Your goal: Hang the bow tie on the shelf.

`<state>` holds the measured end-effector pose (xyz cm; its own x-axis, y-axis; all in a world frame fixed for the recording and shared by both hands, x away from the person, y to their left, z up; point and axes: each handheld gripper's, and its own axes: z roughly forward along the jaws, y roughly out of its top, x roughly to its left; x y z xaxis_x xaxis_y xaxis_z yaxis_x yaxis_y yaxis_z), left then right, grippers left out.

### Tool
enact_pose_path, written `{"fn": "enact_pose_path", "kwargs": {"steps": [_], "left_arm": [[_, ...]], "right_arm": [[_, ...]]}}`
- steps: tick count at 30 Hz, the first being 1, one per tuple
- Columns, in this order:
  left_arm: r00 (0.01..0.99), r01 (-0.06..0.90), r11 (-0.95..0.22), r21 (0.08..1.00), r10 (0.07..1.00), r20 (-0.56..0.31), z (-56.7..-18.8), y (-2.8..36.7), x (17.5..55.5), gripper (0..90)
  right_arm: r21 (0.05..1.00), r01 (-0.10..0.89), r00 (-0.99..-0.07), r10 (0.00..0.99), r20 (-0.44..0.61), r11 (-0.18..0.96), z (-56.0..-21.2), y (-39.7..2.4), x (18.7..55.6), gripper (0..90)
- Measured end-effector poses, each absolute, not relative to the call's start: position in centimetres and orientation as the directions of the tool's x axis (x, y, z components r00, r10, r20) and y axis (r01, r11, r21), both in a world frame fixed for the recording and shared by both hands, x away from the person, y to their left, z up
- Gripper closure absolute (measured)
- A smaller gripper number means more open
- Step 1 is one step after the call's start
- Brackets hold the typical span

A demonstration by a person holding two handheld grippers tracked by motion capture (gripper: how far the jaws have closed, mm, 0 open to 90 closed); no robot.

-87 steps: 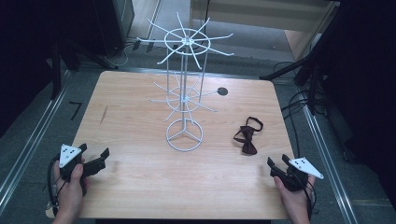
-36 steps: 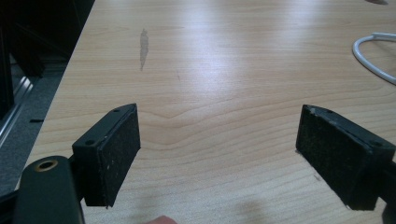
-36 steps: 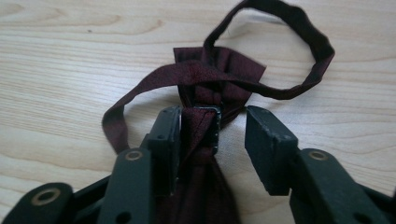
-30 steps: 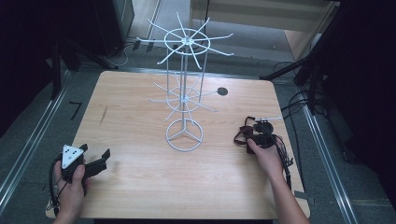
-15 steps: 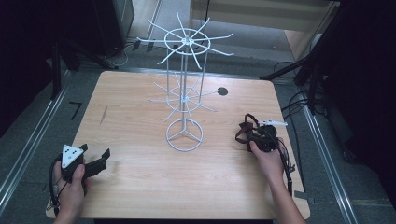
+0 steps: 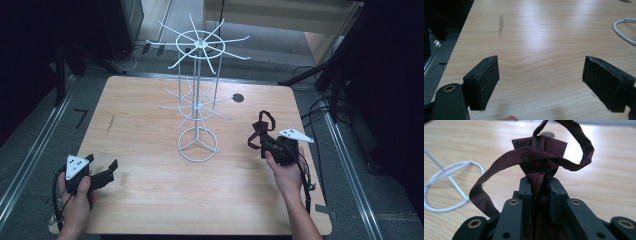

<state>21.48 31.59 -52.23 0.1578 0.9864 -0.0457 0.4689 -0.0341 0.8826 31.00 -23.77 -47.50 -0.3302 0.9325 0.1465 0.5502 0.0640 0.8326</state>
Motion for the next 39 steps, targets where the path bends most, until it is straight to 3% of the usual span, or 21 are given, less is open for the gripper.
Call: {"fn": "enact_pose_path", "kwargs": {"steps": [20,39], "left_arm": [[0.159,0.470,-0.037,0.882,0.986,-0.043,-52.2,31.5,21.5,15.0],[0.159,0.471,-0.044,0.881,0.987,-0.036,-52.2,31.5,21.5,15.0]], "right_arm": [[0.936,0.348,-0.438,0.893,0.108,0.057,-43.8,-20.0,27.9,76.6],[0.961,0.274,-0.462,0.882,0.096,0.038,-41.7,-18.3,27.6,76.7]]}}
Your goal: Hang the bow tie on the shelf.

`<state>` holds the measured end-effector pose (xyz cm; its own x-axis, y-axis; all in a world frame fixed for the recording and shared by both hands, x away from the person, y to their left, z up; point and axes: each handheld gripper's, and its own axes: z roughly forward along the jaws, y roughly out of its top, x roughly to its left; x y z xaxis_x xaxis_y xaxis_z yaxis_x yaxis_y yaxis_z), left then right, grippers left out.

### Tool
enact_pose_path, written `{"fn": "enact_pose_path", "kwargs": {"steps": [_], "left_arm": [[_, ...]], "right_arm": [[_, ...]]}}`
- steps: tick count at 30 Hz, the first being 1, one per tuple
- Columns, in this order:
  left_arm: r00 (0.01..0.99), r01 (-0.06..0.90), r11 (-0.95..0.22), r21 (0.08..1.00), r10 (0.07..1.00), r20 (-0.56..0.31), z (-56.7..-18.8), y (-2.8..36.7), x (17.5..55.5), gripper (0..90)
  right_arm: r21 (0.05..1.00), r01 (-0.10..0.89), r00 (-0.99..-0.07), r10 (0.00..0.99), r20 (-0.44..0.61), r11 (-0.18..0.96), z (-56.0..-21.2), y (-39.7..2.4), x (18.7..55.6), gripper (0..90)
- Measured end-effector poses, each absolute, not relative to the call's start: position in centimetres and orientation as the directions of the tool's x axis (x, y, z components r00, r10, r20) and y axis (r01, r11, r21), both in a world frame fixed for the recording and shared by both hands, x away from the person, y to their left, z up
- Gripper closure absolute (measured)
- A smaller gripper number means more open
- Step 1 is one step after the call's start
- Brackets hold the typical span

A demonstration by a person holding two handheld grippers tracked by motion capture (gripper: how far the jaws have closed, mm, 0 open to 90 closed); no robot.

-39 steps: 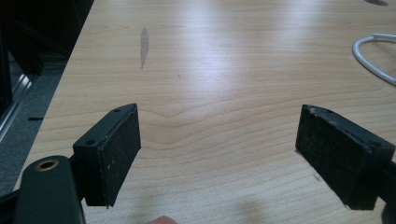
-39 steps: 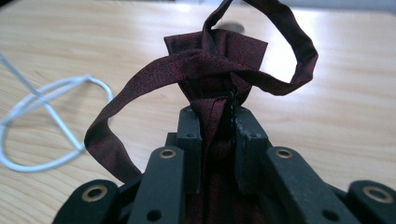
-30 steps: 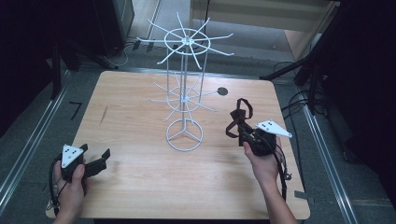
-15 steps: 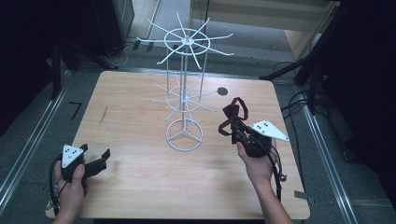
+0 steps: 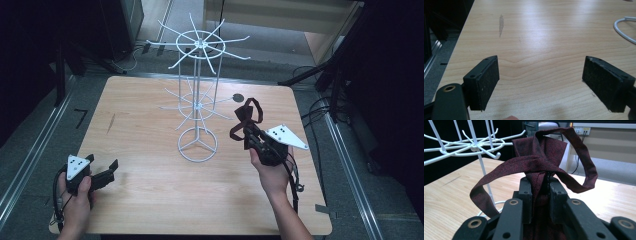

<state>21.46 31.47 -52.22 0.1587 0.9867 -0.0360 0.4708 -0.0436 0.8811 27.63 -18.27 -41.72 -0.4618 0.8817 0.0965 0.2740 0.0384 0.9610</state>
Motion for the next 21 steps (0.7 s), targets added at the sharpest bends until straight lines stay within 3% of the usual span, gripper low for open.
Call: {"fn": "enact_pose_path", "kwargs": {"steps": [21], "left_arm": [[0.160,0.463,-0.045,0.885,0.986,-0.034,-52.2,31.5,21.4,15.0]], "right_arm": [[0.963,0.270,-0.474,0.873,0.115,0.020,-39.9,-16.2,28.5,76.6]]}}
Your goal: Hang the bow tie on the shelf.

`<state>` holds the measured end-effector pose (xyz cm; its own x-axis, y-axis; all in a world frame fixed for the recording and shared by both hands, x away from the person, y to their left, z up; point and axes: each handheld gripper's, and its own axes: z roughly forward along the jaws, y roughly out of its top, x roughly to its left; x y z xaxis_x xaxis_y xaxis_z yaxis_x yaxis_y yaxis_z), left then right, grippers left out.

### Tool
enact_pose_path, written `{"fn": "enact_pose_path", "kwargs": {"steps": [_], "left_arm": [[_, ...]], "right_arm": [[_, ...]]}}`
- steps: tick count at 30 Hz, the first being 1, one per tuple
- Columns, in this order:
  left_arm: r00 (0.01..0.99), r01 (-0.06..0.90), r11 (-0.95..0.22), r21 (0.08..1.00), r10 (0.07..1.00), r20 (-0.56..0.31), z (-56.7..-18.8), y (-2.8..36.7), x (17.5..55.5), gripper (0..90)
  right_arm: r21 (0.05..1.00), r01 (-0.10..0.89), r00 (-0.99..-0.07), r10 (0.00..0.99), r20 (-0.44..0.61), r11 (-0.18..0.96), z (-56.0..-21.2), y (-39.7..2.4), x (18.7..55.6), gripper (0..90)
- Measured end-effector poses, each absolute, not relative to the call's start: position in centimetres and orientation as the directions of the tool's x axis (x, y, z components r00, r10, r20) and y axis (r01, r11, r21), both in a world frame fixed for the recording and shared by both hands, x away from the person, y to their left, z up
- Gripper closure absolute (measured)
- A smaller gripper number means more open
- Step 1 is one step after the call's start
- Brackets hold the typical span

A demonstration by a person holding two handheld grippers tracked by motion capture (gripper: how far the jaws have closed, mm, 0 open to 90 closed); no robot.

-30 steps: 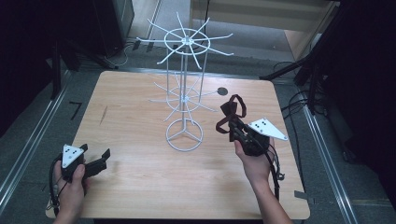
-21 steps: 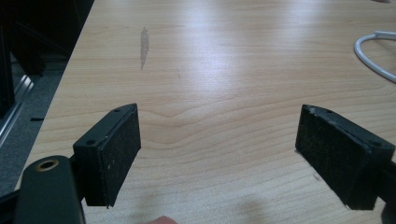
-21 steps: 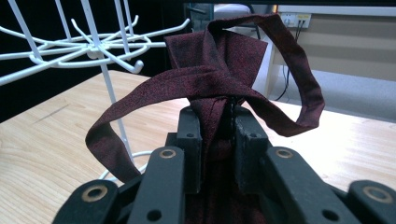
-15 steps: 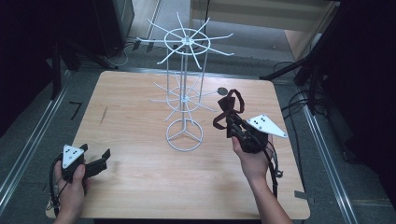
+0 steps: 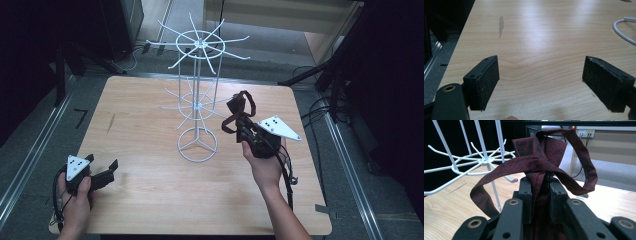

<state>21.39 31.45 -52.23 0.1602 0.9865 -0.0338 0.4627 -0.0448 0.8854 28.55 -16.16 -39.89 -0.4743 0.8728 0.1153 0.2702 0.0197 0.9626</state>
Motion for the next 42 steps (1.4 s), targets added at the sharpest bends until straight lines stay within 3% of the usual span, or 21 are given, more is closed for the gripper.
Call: {"fn": "enact_pose_path", "kwargs": {"steps": [42], "left_arm": [[0.156,0.461,-0.042,0.886,0.987,-0.034,-52.2,31.4,21.4,15.0]], "right_arm": [[0.946,0.323,-0.465,0.873,0.144,0.016,-42.4,-13.1,31.4,76.5]]}}
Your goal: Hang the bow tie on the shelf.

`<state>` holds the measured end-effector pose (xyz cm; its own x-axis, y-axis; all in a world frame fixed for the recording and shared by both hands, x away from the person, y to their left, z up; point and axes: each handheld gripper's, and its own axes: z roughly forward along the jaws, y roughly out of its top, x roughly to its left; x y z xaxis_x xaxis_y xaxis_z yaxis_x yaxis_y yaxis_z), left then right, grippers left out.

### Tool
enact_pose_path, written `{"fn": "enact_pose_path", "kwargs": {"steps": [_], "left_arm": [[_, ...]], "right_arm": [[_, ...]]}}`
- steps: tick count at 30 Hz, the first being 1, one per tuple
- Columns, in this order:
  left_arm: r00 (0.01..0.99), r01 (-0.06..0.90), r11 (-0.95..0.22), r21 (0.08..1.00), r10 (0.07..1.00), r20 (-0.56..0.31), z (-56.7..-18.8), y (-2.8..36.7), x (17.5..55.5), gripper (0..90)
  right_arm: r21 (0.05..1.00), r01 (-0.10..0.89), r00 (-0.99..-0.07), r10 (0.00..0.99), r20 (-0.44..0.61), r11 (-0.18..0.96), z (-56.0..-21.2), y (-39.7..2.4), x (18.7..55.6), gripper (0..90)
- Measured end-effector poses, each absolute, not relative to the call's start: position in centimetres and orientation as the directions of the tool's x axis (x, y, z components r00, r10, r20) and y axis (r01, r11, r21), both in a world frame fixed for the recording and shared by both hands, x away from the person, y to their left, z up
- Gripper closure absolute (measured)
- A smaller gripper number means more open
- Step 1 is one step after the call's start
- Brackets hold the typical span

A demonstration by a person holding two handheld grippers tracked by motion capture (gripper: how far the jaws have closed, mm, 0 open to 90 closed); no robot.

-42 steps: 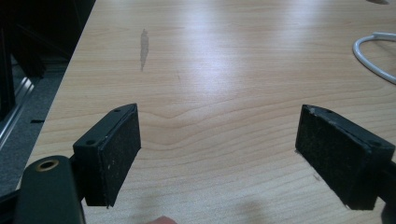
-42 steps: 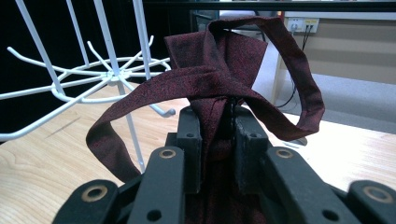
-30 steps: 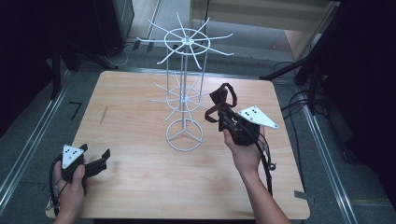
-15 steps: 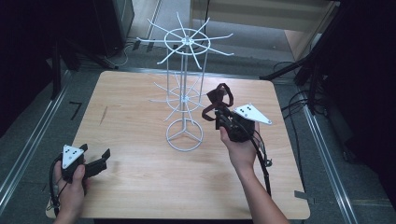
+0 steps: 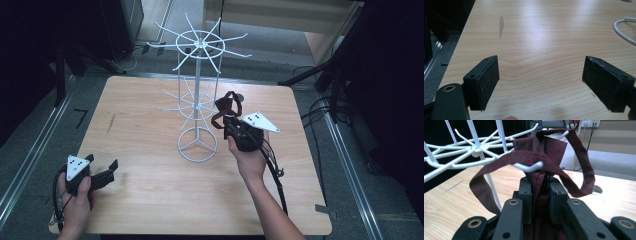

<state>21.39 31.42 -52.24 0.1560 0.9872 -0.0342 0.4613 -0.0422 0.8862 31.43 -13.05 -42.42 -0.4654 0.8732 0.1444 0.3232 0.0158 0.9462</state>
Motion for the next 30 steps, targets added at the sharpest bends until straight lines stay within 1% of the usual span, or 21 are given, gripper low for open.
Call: {"fn": "enact_pose_path", "kwargs": {"steps": [11,19,26,30], "left_arm": [[0.158,0.462,-0.044,0.886,0.987,-0.034,-52.2,31.4,21.4,15.0],[0.158,0.461,-0.045,0.886,0.987,-0.032,-52.2,31.4,21.4,15.0],[0.159,0.461,-0.047,0.886,0.987,-0.031,-52.2,31.4,21.4,15.0],[0.159,0.461,-0.047,0.886,0.987,-0.031,-52.2,31.4,21.4,15.0]], "right_arm": [[0.938,0.346,-0.470,0.871,0.141,0.035,-43.9,-12.3,31.7,74.3],[0.922,0.382,-0.478,0.868,0.132,0.070,-45.8,-12.0,31.7,73.2],[0.910,0.402,-0.489,0.864,0.117,0.104,-47.4,-11.6,31.7,67.3],[0.904,0.412,-0.496,0.861,0.115,0.117,-47.9,-11.7,31.8,65.5]]}}
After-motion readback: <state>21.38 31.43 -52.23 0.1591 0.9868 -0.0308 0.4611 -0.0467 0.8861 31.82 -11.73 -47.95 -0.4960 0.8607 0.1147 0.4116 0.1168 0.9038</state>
